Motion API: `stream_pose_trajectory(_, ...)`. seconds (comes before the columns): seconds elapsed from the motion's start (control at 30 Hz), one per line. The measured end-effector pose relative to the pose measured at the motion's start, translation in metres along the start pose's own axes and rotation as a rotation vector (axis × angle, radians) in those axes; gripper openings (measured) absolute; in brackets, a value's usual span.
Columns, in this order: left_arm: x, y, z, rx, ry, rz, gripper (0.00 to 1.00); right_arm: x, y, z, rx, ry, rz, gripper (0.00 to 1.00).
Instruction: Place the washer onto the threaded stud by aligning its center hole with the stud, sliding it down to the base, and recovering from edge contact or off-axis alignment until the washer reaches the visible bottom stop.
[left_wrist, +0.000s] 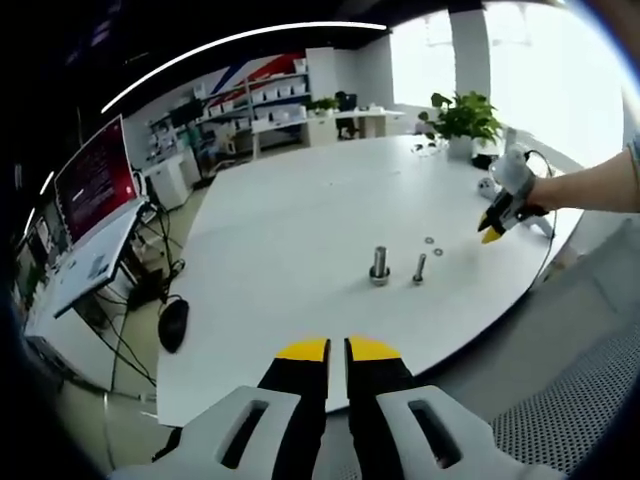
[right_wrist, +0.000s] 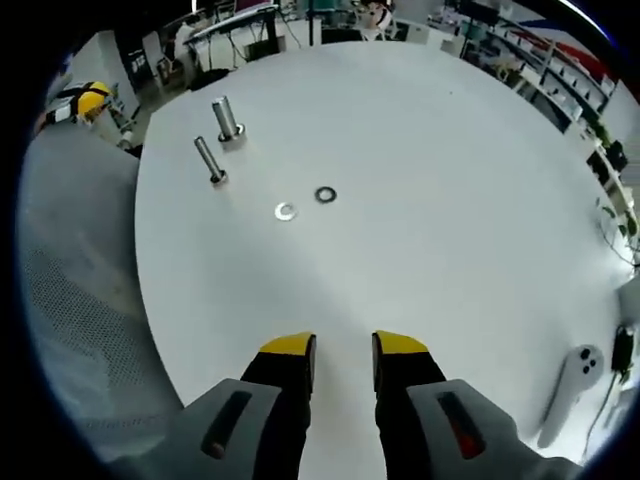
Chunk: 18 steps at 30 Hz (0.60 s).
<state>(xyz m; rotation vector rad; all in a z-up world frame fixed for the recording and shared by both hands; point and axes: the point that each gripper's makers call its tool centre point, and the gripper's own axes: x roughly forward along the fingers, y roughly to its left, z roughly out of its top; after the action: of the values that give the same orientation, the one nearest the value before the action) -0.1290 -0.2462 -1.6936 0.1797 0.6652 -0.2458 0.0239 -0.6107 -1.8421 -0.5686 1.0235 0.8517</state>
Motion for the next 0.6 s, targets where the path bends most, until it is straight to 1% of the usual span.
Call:
stream_pose_trajectory(0.07,-0.0004,0.0006,0.0009,-0.007,-0.007,0.004,0.03,0.0014,-0.0018,-0.0054,0.001,0.019,-0.001,0.25)
stream_pose_trajectory(0.13,-0.0009,0.0005,0.0011,-0.007,-0.009,0.005,0.03,-0.0021,-0.0025,-0.0057,0.000,0.027,-0.004,0.25)
stream_pose_trajectory(0.2,-0.0017,-0.0012,0.0008,-0.001,-0.008,0.004,0.03,-0.0046,0.0013,-0.0069,0.010,0.037,-0.008,0.25)
stream_pose_trajectory(0.27,-0.0022,-0.0059,0.0009,0.033,-0.009,-0.008,0.03,-0.0053,0.0050,-0.0073,0.017,0.043,-0.006,0.25)
stream_pose_trajectory(0.3,-0.0016,-0.0073,-0.0015,0.047,0.006,-0.015,0.03,-0.0031,0.0036,-0.0091,0.019,0.050,-0.003,0.25)
stream_pose_trajectory(0.37,-0.0009,-0.0058,-0.0032,0.038,0.016,-0.013,0.03,-0.0015,0.0036,-0.0090,0.017,0.056,0.003,0.25)
stream_pose_trajectory(0.47,-0.0009,-0.0045,-0.0017,0.043,0.010,-0.004,0.03,0.0001,0.0050,-0.0069,0.023,0.059,0.009,0.26)
stream_pose_trajectory(0.6,0.0000,-0.0033,-0.0034,0.033,0.019,-0.005,0.03,0.0003,0.0066,-0.0062,0.036,0.057,0.017,0.25)
